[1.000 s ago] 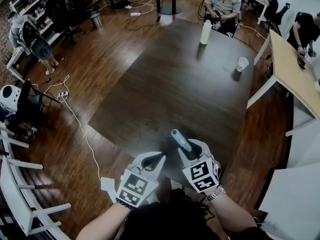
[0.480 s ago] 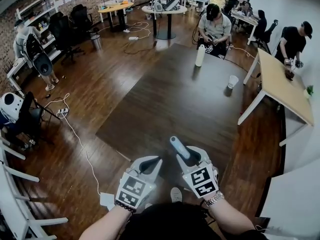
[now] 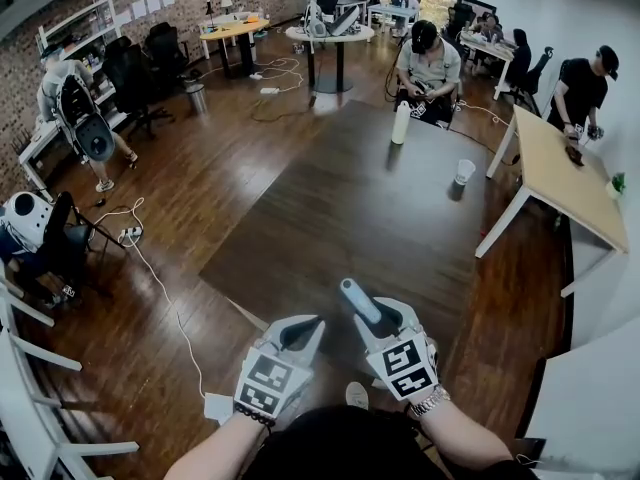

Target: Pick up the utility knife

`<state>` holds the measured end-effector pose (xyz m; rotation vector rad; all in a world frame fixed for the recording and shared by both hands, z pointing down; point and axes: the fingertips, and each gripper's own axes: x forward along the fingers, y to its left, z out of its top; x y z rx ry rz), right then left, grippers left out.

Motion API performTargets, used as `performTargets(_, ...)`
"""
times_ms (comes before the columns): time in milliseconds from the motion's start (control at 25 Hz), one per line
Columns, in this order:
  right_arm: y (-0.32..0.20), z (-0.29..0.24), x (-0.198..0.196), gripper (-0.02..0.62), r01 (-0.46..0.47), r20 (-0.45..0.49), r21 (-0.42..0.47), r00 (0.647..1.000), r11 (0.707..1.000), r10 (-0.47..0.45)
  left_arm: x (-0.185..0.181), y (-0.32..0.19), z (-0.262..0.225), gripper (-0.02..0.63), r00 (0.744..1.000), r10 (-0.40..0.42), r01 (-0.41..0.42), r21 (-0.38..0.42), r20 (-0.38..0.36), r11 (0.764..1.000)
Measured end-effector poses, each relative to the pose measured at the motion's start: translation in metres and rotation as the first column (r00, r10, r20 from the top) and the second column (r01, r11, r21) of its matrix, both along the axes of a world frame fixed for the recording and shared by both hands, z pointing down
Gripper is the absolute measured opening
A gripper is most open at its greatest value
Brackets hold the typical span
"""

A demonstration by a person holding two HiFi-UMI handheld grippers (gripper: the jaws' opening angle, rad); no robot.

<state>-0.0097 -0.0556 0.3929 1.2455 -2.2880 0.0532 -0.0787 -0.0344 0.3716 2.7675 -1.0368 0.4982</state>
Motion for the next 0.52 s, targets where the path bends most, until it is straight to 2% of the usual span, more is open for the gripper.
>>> performTargets(520,-0.0015,0.0013,0.0046,0.132,0.021,-0.010,0.001,1.000,1.000,-0.021,0.0081,-0.0022,0.0034,0.017,1.000,-0.013,0.013,-0.002,-0.003,1.000)
